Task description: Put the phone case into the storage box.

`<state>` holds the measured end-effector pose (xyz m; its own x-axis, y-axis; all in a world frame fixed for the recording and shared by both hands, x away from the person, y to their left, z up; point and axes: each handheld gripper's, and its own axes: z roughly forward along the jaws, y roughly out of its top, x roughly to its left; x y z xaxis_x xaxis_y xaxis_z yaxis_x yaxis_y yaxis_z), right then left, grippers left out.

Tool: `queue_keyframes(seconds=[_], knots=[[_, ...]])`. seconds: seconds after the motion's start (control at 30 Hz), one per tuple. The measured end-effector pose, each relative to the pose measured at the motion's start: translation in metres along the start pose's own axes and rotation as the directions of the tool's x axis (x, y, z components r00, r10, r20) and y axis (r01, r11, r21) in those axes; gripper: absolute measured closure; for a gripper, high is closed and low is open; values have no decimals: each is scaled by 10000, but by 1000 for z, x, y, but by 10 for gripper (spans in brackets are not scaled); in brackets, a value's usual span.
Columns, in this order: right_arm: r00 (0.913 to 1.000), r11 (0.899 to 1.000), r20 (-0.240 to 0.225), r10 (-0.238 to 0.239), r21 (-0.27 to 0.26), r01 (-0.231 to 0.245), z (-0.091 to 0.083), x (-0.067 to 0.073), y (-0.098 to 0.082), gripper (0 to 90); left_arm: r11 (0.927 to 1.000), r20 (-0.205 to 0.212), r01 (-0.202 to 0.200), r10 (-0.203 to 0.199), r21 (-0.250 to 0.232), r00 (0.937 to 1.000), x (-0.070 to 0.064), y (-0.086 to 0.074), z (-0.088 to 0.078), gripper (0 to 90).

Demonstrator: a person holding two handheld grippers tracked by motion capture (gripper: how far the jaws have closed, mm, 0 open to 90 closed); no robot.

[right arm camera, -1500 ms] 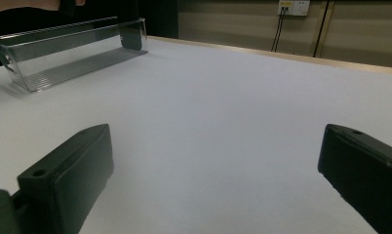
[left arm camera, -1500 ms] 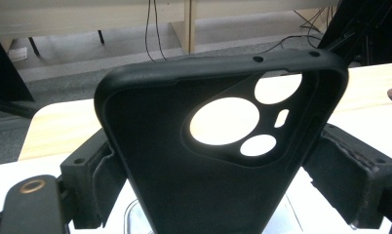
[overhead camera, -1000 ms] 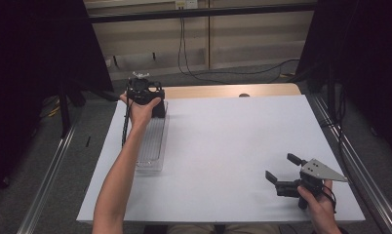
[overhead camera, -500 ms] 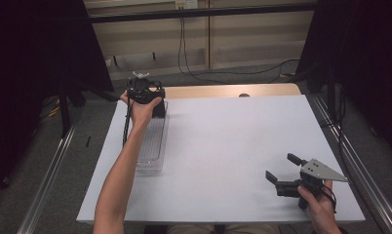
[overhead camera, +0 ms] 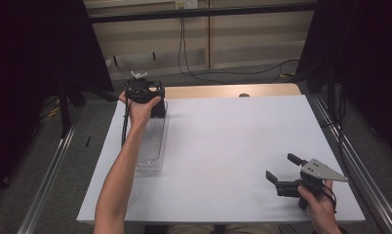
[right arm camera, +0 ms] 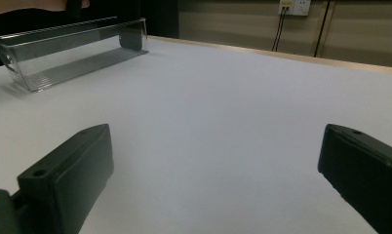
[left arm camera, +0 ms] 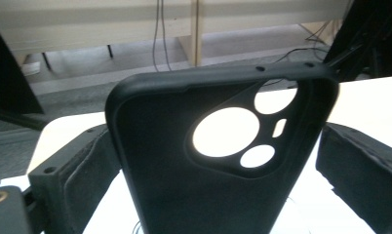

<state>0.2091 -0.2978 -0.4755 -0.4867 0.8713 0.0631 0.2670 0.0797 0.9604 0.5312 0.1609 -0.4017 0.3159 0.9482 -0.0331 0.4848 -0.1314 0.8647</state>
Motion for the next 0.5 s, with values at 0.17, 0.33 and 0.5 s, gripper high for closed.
queue_keyframes(seconds=[0.17, 0.33, 0.5], knots=[[10000, 10000, 8, 14, 4, -14, 0, 0, 0, 0, 9999, 52, -80, 80, -88, 10000, 2, 2, -3, 22], [10000, 10000, -2, 41, -4, -41, 0, 0, 0, 0, 9981, 271, -242, 258, -564, 9993, 1, 5, -8, 21], [10000, 10000, 24, 39, -6, -39, 0, -1, -1, 0, 9956, 452, -330, 371, -877, 9983, -1, 7, -13, 17]])
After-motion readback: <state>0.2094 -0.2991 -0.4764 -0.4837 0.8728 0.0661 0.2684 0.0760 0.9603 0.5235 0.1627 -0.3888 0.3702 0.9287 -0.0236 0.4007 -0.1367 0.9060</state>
